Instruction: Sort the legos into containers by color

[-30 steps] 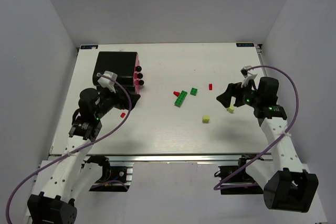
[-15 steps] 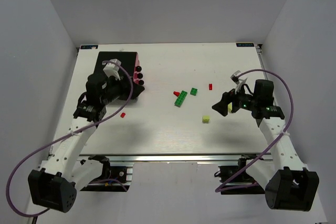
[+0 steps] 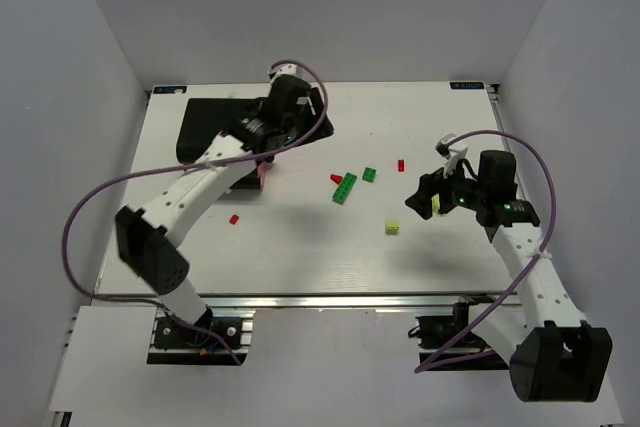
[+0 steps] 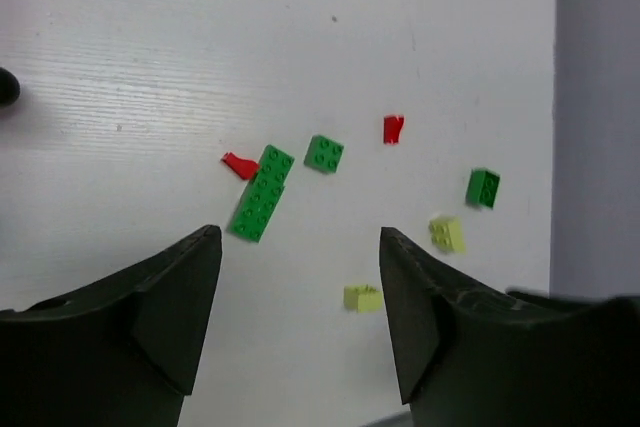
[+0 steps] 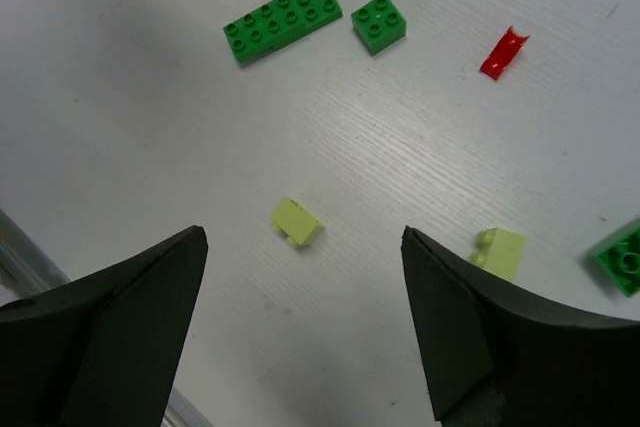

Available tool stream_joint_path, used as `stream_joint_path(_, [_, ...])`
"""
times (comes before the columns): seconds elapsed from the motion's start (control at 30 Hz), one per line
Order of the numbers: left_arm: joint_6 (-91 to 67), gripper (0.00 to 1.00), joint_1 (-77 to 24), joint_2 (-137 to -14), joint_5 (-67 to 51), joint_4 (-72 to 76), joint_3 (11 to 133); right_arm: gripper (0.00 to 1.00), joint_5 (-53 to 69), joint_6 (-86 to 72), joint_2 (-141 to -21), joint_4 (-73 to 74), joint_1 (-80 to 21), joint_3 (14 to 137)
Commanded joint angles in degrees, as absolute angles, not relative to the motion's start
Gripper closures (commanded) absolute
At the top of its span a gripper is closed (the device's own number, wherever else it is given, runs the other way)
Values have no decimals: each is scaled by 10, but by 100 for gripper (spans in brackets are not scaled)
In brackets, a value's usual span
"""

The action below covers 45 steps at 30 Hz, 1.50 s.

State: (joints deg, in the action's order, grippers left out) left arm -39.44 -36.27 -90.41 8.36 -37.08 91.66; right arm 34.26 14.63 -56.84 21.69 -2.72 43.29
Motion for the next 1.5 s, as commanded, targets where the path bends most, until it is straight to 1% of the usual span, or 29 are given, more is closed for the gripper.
stream_joint_path(0.0, [-508, 26, -398, -990, 280, -534, 1046, 18, 310, 114, -532, 180, -27, 438])
stream_joint_path(0.03, [-533, 25, -409, -1015, 308, -567, 1080, 22, 300, 106, -527, 173, -28, 436])
stream_joint_path(0.07, [-551, 6, -416, -1068, 337, -593, 1158, 26, 293, 96, -523, 169, -27, 435])
stream_joint_path(0.1, [-582, 3, -421, -1099, 378, -659, 1205, 31, 285, 91, -523, 169, -29, 436])
stream_joint_path(0.2, [-619, 2, -439, -1194, 455, -752, 1343, 35, 281, 83, -526, 171, -27, 439])
stream_joint_path(0.33, [-679, 2, -444, -1187, 513, -746, 1289, 36, 287, 76, -523, 175, -28, 439])
stream_joint_path(0.43, [-713, 2, -449, -1208, 550, -765, 1297, 36, 288, 70, -519, 171, -29, 439])
stream_joint_path(0.57, [-718, 6, -454, -1240, 577, -771, 1318, 36, 284, 68, -516, 169, -28, 436])
stream_joint_path(0.73, [-670, 14, -467, -1231, 588, -741, 1316, 40, 288, 72, -520, 166, -27, 434])
stream_joint_path(0.77, [-629, 14, -473, -1224, 585, -722, 1310, 41, 324, 83, -526, 167, -28, 434])
stream_joint_path(0.83, [-574, 14, -473, -1197, 573, -696, 1292, 40, 396, 117, -538, 179, -28, 436])
stream_joint_path(0.87, [-513, 14, -478, -1155, 552, -654, 1255, 37, 485, 162, -553, 189, -30, 437])
stream_joint_path(0.9, [-476, 16, -478, -1125, 531, -627, 1228, 35, 522, 196, -563, 199, -32, 439])
stream_joint_path(0.93, [-402, 20, -472, -1091, 504, -588, 1195, 34, 582, 227, -589, 206, -32, 440])
stream_joint_path(0.97, [-371, 25, -472, -1052, 448, -509, 1154, 32, 607, 275, -602, 211, -33, 450])
stream_joint_path(1.0, [-343, 38, -462, -967, 414, -467, 1066, 31, 623, 293, -616, 209, -36, 459])
stream_joint_path(1.03, [-297, 42, -456, -919, 384, -421, 1019, 30, 646, 306, -649, 204, -39, 469])
stream_joint_path(1.07, [-281, 44, -456, -834, 363, -362, 943, 29, 656, 314, -670, 195, -40, 482])
stream_joint_path(1.1, [-266, 45, -456, -798, 330, -344, 917, 28, 663, 312, -690, 180, -52, 516])
stream_joint_path(1.13, [-245, 42, -451, -768, 311, -329, 898, 28, 677, 310, -735, 175, -57, 535])
stream_joint_path(1.17, [-237, 36, -451, -726, 300, -330, 882, 29, 677, 305, -759, 164, -71, 553])
stream_joint_path(1.2, [-230, 27, -451, -710, 277, -333, 875, 30, 672, 273, -781, 124, -87, 585])
stream_joint_path(1.23, [-215, 13, -451, -696, 258, -334, 868, 31, 652, 258, -823, 103, -96, 598])
stream_joint_path(1.3, [-211, 5, -451, -670, 232, -339, 850, 31, 618, 216, -867, 43, -129, 648])
stream_joint_path(1.33, [-212, 2, -451, -664, 213, -347, 845, 28, 580, 201, -914, 31, -156, 670])
stream_joint_path(1.4, [-210, 2, -451, -653, 206, -356, 832, 28, 552, 162, -965, 20, -175, 726])
stream_joint_path(1.43, [-207, 2, -451, -647, 201, -358, 826, 28, 532, 134, -1019, 34, -203, 795])
stream_joint_path(1.47, [-206, 2, -451, -643, 203, -359, 820, 26, 517, 114, -1044, 42, -209, 830])
